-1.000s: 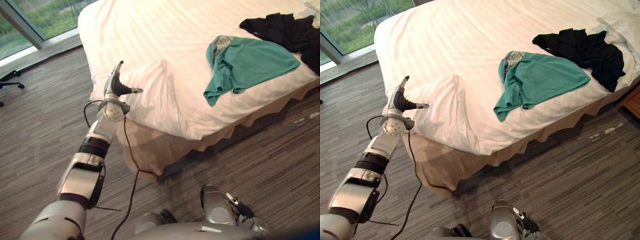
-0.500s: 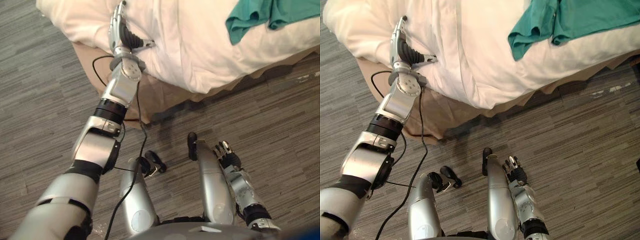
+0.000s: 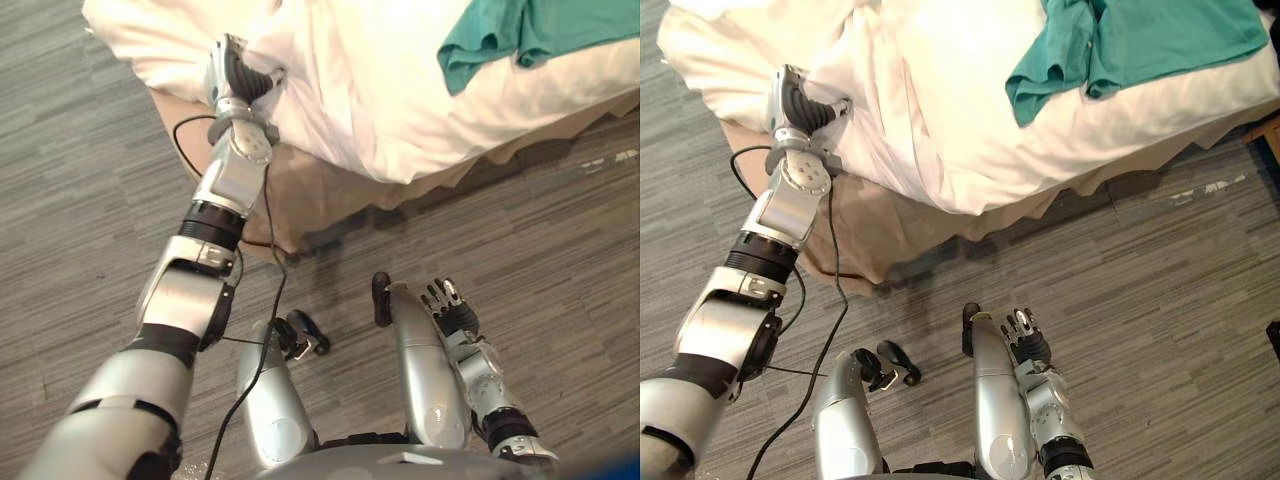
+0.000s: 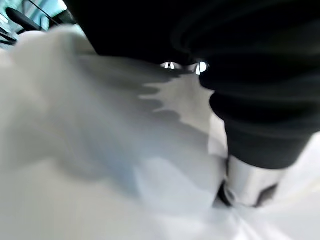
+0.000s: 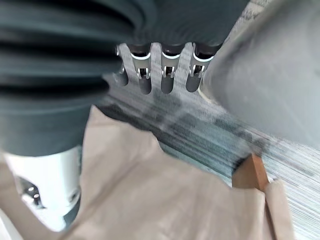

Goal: Tidy the bed and pick cloth on bed and put in laundry

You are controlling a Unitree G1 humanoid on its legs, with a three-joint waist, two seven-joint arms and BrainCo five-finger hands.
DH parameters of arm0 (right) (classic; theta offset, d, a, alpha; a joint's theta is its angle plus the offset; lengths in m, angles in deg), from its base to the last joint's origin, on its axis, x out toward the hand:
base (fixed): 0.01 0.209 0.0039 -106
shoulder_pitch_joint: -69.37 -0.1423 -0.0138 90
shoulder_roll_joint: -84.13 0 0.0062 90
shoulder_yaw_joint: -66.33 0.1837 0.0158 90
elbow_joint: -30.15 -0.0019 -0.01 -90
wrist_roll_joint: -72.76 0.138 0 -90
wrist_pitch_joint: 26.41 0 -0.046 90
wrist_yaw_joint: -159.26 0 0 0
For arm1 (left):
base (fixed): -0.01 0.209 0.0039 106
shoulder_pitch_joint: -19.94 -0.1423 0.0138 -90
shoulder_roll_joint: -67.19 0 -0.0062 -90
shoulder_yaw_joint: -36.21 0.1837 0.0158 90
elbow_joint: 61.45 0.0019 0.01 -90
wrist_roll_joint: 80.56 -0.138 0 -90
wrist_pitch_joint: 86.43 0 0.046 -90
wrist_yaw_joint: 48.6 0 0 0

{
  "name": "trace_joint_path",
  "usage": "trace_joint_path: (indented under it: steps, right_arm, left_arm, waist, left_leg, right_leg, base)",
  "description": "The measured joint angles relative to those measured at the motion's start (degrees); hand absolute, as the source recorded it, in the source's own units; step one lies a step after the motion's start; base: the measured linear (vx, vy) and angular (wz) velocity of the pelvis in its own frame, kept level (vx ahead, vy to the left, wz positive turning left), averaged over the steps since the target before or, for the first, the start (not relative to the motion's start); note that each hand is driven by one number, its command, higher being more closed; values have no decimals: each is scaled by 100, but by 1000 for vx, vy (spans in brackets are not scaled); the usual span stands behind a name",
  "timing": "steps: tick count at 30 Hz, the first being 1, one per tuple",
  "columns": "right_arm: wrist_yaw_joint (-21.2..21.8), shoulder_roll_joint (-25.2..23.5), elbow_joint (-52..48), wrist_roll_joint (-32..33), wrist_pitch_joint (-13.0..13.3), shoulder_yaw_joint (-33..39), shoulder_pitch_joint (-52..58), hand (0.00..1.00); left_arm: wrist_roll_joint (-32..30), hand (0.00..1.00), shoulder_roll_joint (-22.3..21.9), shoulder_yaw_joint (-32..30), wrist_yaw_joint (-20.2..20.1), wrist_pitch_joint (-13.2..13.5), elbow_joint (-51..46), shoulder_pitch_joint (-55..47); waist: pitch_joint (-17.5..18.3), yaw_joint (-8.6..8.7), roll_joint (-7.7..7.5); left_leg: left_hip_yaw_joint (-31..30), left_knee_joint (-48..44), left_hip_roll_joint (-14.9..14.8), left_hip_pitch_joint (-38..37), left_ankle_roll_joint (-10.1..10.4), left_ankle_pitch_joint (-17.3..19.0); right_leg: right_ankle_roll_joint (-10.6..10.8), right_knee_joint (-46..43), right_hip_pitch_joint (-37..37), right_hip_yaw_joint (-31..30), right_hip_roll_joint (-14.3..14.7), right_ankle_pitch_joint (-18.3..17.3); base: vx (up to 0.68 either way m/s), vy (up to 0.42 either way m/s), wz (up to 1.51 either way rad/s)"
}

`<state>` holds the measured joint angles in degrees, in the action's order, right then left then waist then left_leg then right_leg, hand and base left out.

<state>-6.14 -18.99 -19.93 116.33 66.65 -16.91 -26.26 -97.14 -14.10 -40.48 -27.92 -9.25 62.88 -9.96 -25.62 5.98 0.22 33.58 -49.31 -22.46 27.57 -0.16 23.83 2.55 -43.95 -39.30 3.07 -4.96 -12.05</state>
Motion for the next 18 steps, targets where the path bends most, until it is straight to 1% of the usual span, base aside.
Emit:
trace_joint_path:
  steps: [2, 4, 5, 6, 7, 8, 9, 10, 11, 12, 13, 14, 15, 16, 17, 18]
  right_arm:
    - [-3, 1, -8, 0, -16, 1, 34, 0]
    - [-21, 2, -17, -4, -21, 8, 101, 0]
    - [-29, 3, -16, -5, -28, 8, 106, 0]
    - [-76, 0, -17, -6, -42, 6, 108, 0]
    - [-152, 3, -15, -19, -90, 11, 139, 0]
    - [-171, 3, -15, -67, -106, 9, 171, 0]
    - [-229, 3, -15, -137, -163, 2, 248, 0]
    - [-295, -3, -15, -215, -232, -15, 343, 0]
    - [-338, -5, -14, -228, -282, -26, 392, 0]
    - [-398, -15, -15, -230, -369, -34, 538, 0]
    - [-423, -19, -7, -236, -431, -35, 643, 0]
    - [-479, -30, 30, -292, -503, -35, 761, 0]
    - [-511, -34, 86, -350, -536, -32, 800, 0]
    - [-590, -12, 369, -421, -626, -21, 821, 0]
    - [-601, 0, 450, -447, -650, -13, 820, 0]
    - [-635, 42, 740, -453, -732, 33, 826, 0]
  left_arm:
    - [141, 100, 53, 6, -91, 118, -203, -141]
    - [340, 100, 93, 4, -74, 382, -507, -342]
    - [391, 100, 116, -1, -69, 472, -570, -420]
    - [476, 100, 179, -7, -32, 663, -666, -623]
    - [521, 100, 182, -28, -17, 868, -668, -846]
    - [573, 100, 182, -34, -17, 946, -684, -974]
    - [645, 100, 179, -83, -15, 1108, -797, -1290]
    - [701, 100, 177, -146, -13, 1309, -922, -1653]
    - [703, 100, 174, -165, -12, 1410, -960, -1826]
    - [721, 100, 124, -190, -13, 1622, -1010, -2177]
    - [725, 100, 48, -214, -13, 1757, -1011, -2405]
    - [827, 100, -22, -244, -19, 1920, -1010, -2773]
    - [898, 100, -69, -277, -38, 1993, -1005, -2976]
    - [1063, 0, -227, -342, -89, 2111, -981, -3465]
    - [1104, 0, -272, -363, -105, 2135, -964, -3571]
    - [1219, 0, -476, -475, -207, 2229, -836, -3864]
  waist:
    - [22, -37, 0]
    - [65, -84, -5]
    - [71, -101, -5]
    - [97, -118, 5]
    - [192, -153, 12]
    - [268, -182, 8]
    - [386, -249, 3]
    - [519, -267, 4]
    - [591, -285, 2]
    - [771, -342, -3]
    - [900, -394, -19]
    - [1074, -412, -24]
    - [1152, -408, -30]
    - [1264, -386, -21]
    - [1282, -376, -6]
    - [1327, -349, 45]
  left_leg:
    - [30, 199, 98, -216, 14, -59]
    - [10, 479, 242, -417, 27, -157]
    - [11, 546, 266, -476, 35, -182]
    - [-1, 672, 301, -603, 50, -226]
    - [-27, 813, 346, -707, 75, -277]
    - [-28, 884, 364, -755, 88, -301]
    - [-52, 1047, 400, -897, 125, -356]
    - [-110, 1209, 438, -1030, 158, -424]
    - [-110, 1296, 456, -1101, 174, -456]
    - [-119, 1480, 486, -1226, 221, -524]
    - [-120, 1643, 535, -1316, 248, -590]
    - [-142, 1907, 615, -1441, 275, -696]
    - [-153, 2073, 672, -1512, 291, -763]
    - [-162, 2538, 821, -1778, 338, -975]
    - [-172, 2652, 857, -1837, 346, -1031]
    - [-207, 3029, 959, -2039, 366, -1206]
  right_leg:
    - [8, 113, 210, 14, -47, 4]
    - [18, 285, 460, 100, -136, 11]
    - [25, 338, 531, 115, -142, 15]
    - [34, 462, 704, 182, -156, 20]
    - [37, 585, 853, 252, -169, 22]
    - [39, 634, 909, 276, -172, 23]
    - [39, 779, 1096, 339, -172, 24]
    - [39, 931, 1302, 435, -181, 24]
    - [38, 1008, 1403, 485, -181, 24]
    - [44, 1200, 1593, 584, -179, 30]
    - [48, 1331, 1703, 622, -179, 45]
    - [58, 1550, 1864, 692, -184, 78]
    - [65, 1674, 1942, 713, -184, 109]
    - [77, 2046, 2224, 783, -174, 248]
    - [87, 2158, 2304, 803, -167, 288]
    - [97, 2548, 2578, 888, -135, 443]
  base:
    - [88, 46, 10]
    - [105, 32, 21]
    - [93, 18, 20]
    - [93, 8, 17]
    - [93, 0, 19]
    - [130, -15, 19]
    - [139, -34, 26]
    - [129, -40, 28]
    - [123, -46, 32]
    - [130, -43, 23]
    - [126, -42, 29]
    - [102, -32, 21]
    - [135, -28, 22]
    - [145, -26, 13]
    - [180, -24, 20]
    - [145, -16, 20]
